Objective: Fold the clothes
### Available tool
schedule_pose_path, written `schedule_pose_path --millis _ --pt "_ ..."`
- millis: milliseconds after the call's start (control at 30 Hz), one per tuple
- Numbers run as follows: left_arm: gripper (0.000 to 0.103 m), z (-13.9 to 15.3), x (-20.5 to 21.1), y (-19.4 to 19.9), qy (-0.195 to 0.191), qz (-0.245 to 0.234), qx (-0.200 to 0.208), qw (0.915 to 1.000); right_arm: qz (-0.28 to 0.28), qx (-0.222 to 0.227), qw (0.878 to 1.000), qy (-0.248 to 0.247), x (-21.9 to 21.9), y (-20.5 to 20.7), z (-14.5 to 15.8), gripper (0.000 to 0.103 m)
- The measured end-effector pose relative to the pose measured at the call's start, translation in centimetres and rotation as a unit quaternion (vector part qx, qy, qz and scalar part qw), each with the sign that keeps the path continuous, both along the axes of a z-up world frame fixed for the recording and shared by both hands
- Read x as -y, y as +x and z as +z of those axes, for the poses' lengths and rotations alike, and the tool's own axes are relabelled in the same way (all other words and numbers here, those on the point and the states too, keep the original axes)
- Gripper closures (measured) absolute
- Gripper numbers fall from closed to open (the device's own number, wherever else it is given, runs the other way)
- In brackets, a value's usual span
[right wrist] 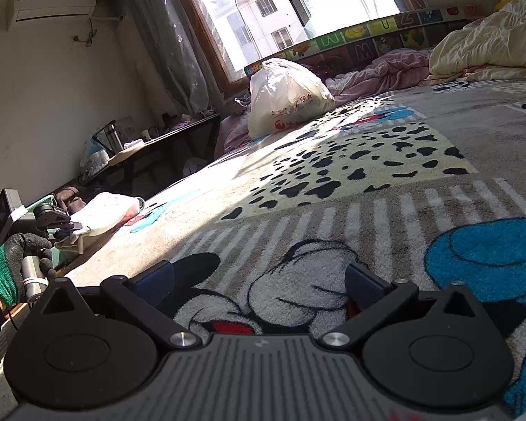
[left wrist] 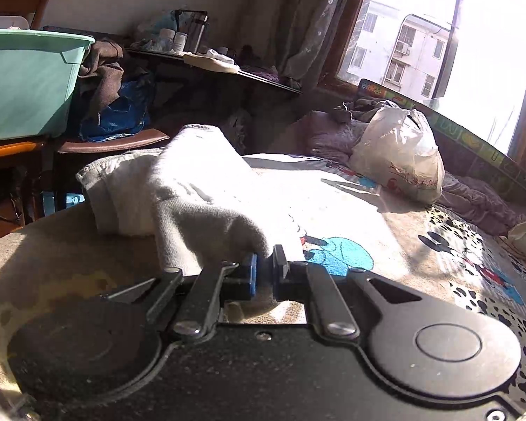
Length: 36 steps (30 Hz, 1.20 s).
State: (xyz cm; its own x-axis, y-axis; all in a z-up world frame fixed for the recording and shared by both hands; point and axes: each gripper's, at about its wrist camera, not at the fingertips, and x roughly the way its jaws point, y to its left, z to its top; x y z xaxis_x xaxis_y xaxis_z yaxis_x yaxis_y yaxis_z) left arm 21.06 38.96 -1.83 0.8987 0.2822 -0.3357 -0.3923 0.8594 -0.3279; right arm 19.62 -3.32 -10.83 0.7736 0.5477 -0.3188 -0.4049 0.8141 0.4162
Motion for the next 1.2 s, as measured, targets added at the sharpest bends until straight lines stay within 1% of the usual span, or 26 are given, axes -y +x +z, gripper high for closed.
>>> schedule_pose_path --millis 33,67,100,133,200,233,267,300,333,400,433,500,533,567,600,633,700,767,833,933,1067,1100,1167,1200 --pt "0.098 1.1 1.6 -1.2 -0.014 -0.034 0.029 0.9989 0.0 -0.001 1.0 -0.001 0.0 0.0 0.0 0.0" --pt "0.098 2.2 3.2 -2.4 -0.027 -0.067 0.058 0.9957 0.0 -0.003 1.0 -0.002 -0.1 0.1 0.0 0.0" --pt "0.098 3.2 4.8 -3.3 -0.026 -0.085 0.071 0.9936 -0.001 -0.006 1.0 -0.002 -0.1 0.2 0.1 0.0" --pt "0.098 4.1 6.3 -4.0 -0.02 -0.095 0.076 0.9923 -0.001 -0.009 1.0 -0.003 -0.2 0.3 0.1 0.0" --pt "0.098 5.5 9.9 -4.9 0.013 -0.111 0.059 0.992 -0.001 -0.017 1.0 -0.003 -0.2 0.6 0.1 0.0" --pt "0.098 6.1 11.0 -5.8 -0.018 -0.138 0.078 0.9873 0.0 -0.023 1.0 -0.003 -0.2 0.8 0.1 0.0" --pt "0.098 6.7 12.2 -6.9 -0.031 -0.161 0.1 0.9814 0.0 -0.03 1.0 -0.001 -0.2 1.0 0.1 0.0" --pt "0.098 7.3 13.6 -8.1 -0.026 -0.179 0.118 0.9765 0.001 -0.038 0.999 0.0 -0.2 1.2 0.1 0.0" --pt "0.098 7.3 15.0 -8.5 -0.026 -0.187 0.112 0.9757 0.004 -0.048 0.999 0.002 -0.1 1.5 0.2 0.0" --pt "0.098 6.9 17.5 -9.0 -0.031 -0.195 0.077 0.9773 0.013 -0.065 0.998 0.014 0.3 1.9 0.4 0.0" --pt "0.098 6.6 18.4 -9.6 -0.04 -0.205 0.074 0.9752 0.02 -0.074 0.997 0.023 0.7 1.9 0.5 0.0" --pt "0.098 5.9 20.1 -11.0 -0.066 -0.229 0.082 0.9677 0.034 -0.093 0.994 0.041 1.5 2.1 0.7 0.0" --pt "0.098 5.7 21.5 -11.4 -0.044 -0.231 0.064 0.9699 0.041 -0.102 0.992 0.055 2.3 1.6 0.9 0.0" --pt "0.098 5.5 23.3 -11.5 -0.008 -0.227 0.036 0.9732 0.046 -0.109 0.991 0.071 3.1 1.0 0.9 0.0" --pt "0.098 5.0 24.7 -11.6 -0.001 -0.235 0.02 0.9717 0.05 -0.118 0.988 0.092 4.3 0.2 0.8 0.0" --pt "0.098 4.5 25.9 -11.6 -0.006 -0.249 0.008 0.9684 0.053 -0.128 0.984 0.113 5.5 -0.5 0.8 0.0" --pt "0.098 3.6 28.3 -12.1 -0.019 -0.278 -0.004 0.9604 0.051 -0.14 0.978 0.146 8.2 -2.3 0.6 0.0" --pt "0.098 3.0 31.5 -12.5 -0.007 -0.308 -0.019 0.9511 0.04 -0.157 0.974 0.157 11.0 -3.9 0.7 0.0" --pt "0.098 2.4 34.6 -12.5 -0.003 -0.336 -0.034 0.9413 0.031 -0.162 0.971 0.173 14.4 -5.6 0.9 0.0" --pt "0.098 1.4 39.6 -12.9 0.002 -0.381 -0.056 0.923 0.005 -0.173 0.967 0.186 19.5 -7.5 0.9 0.0" --pt "0.098 0.9 45.6 -13.0 -0.006 -0.428 -0.068 0.9014 -0.026 -0.172 0.965 0.194 25.4 -9.9 0.4 0.0" --pt "0.098 1.0 46.9 -12.9 -0.007 -0.438 -0.066 0.8964 -0.04 -0.164 0.965 0.2 27.1 -10.9 0.0 0.0" --pt "0.086 1.4 49.1 -12.8 -0.02 -0.462 -0.057 0.8846 -0.066 -0.156 0.96 0.222 29.4 -12.0 -0.4 0.0" --pt "0.067 1.7 50.0 -12.9 -0.027 -0.474 -0.054 0.8785 -0.077 -0.154 0.958 0.23 30.2 -12.2 -0.4 0.0"
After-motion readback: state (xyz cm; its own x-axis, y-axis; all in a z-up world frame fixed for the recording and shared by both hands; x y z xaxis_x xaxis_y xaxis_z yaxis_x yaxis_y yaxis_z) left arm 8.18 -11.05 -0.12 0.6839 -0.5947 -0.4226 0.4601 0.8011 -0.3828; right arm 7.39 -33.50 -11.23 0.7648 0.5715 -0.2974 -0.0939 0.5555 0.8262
